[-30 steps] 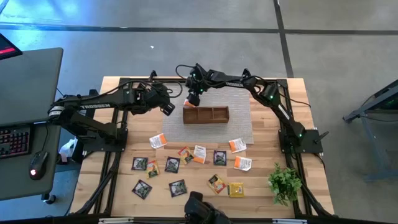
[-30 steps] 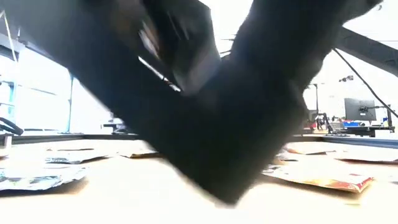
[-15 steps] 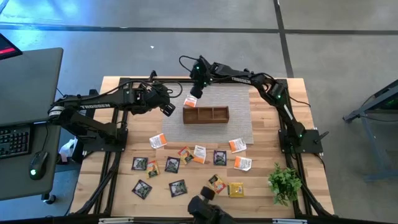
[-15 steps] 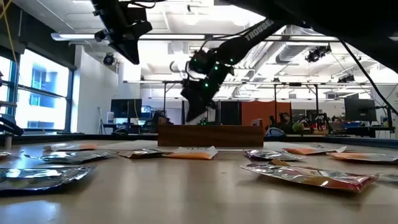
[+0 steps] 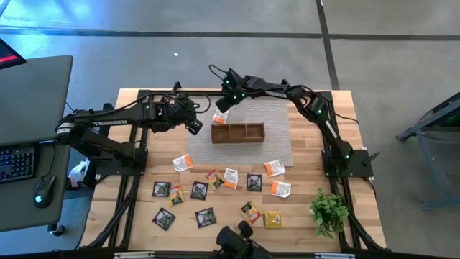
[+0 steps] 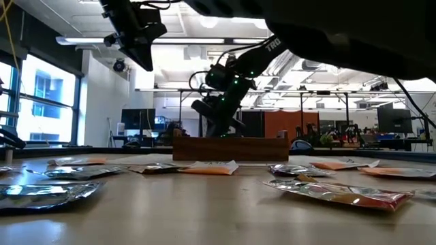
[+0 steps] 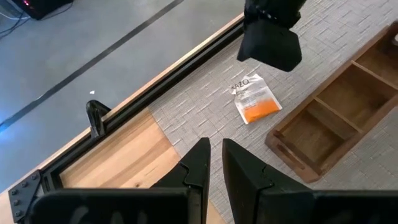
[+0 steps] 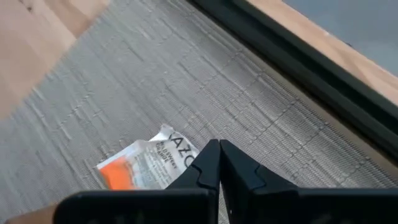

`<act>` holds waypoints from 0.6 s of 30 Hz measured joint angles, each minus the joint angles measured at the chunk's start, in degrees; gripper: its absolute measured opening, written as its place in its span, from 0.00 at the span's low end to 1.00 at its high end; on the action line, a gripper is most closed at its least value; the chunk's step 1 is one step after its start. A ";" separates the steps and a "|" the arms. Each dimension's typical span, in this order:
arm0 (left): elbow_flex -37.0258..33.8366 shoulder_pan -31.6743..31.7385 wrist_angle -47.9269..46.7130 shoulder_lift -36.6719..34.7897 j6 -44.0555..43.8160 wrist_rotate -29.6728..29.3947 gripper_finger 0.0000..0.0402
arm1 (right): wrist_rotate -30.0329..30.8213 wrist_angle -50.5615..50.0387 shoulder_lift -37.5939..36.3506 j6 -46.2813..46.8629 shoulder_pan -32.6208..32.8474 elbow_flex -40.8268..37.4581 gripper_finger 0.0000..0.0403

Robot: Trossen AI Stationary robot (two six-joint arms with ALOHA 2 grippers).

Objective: Pick & Place Tea
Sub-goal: Put the orange tea bag into the left section of the wooden organizer

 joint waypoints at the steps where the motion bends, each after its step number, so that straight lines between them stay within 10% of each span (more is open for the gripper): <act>1: 0.00 0.00 0.02 0.00 0.00 -0.02 0.10 | 0.08 0.06 0.00 0.12 0.00 0.00 0.01; 13: 0.00 0.04 0.19 0.00 -1.55 1.50 0.10 | -1.34 1.55 -6.90 -9.01 0.33 -0.02 0.00; 18: 0.04 3.49 1.35 2.09 -4.39 5.03 0.04 | 8.42 -10.12 -18.06 -14.59 2.36 -0.90 0.00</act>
